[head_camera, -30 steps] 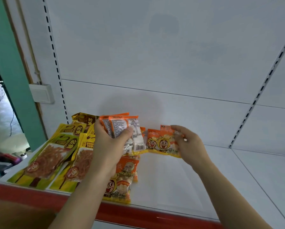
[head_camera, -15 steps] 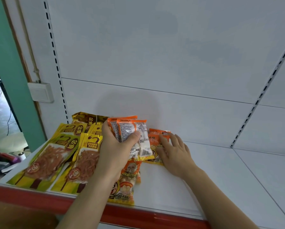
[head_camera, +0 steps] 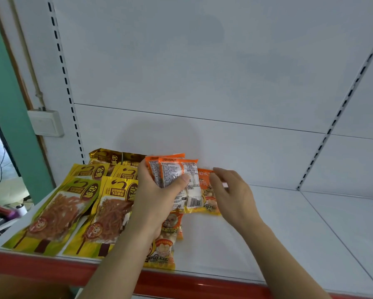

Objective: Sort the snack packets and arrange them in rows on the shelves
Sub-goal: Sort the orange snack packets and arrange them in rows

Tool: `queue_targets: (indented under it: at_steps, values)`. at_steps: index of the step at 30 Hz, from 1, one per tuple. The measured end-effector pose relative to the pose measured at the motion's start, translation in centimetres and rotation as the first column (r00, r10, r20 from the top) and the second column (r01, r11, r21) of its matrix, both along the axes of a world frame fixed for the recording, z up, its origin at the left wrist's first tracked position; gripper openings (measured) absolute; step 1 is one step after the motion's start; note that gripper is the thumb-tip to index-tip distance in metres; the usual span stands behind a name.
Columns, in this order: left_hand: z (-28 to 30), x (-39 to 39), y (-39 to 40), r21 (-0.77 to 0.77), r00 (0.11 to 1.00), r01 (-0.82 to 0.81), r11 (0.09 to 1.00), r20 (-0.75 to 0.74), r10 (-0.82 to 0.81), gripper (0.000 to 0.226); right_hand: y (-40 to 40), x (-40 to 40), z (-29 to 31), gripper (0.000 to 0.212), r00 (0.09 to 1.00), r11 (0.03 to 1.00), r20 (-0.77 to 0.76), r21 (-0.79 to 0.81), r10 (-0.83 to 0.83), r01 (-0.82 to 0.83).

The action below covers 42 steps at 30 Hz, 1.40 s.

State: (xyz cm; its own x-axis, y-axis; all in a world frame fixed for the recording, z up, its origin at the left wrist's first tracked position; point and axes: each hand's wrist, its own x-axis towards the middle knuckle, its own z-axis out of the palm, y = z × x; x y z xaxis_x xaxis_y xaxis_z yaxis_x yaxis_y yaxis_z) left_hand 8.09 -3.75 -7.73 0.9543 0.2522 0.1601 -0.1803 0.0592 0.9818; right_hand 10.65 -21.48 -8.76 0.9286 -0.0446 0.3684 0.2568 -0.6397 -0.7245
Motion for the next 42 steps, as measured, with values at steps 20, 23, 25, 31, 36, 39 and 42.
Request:
queue_targets:
  at_steps: [20, 23, 25, 31, 36, 39, 42]
  values:
    - [0.2, -2.3, -2.0, -0.147, 0.992, 0.1, 0.984, 0.091, -0.087, 0.051, 3.3, -6.3, -0.1, 0.044, 0.886, 0.986, 0.463, -0.16, 0.029, 0.051]
    - [0.4, -2.6, -2.5, -0.095, 0.989, 0.101, 0.99, 0.119, -0.089, 0.06, 2.1, -6.5, -0.3, 0.04, 0.922, 0.995, 0.377, -0.071, 0.087, -0.065]
    - [0.4, -2.8, -3.1, -0.057, 0.989, 0.062, 0.996, 0.136, -0.054, 0.037, 1.4, -6.4, -0.5, 0.036, 0.932, 0.988, 0.332, 0.003, 0.145, -0.155]
    - [-0.1, -3.0, -4.4, -0.023, 0.994, -0.035, 0.999, 0.107, 0.037, 0.025, -1.3, -7.1, 0.1, 0.051, 0.962, 0.954, 0.123, 0.148, 0.245, -0.262]
    - [-0.4, -3.6, -4.3, -0.002, 0.992, -0.11, 0.994, 0.067, 0.11, 0.031, -3.7, -6.6, 0.6, 0.05, 0.99, 0.976, 0.059, 0.171, 0.124, -0.133]
    - [0.0, -3.7, -2.9, -0.111, 0.98, -0.188, 0.976, 0.045, 0.194, 0.014, -5.3, -5.3, 0.3, 0.046, 0.996, 0.98, -0.027, 0.178, -0.084, 0.088]
    - [0.6, -4.1, -1.9, -0.128, 0.978, -0.197, 0.972, 0.038, 0.203, 0.012, -4.3, -4.8, -0.6, 0.046, 0.992, 0.989, -0.079, 0.109, -0.094, 0.103]
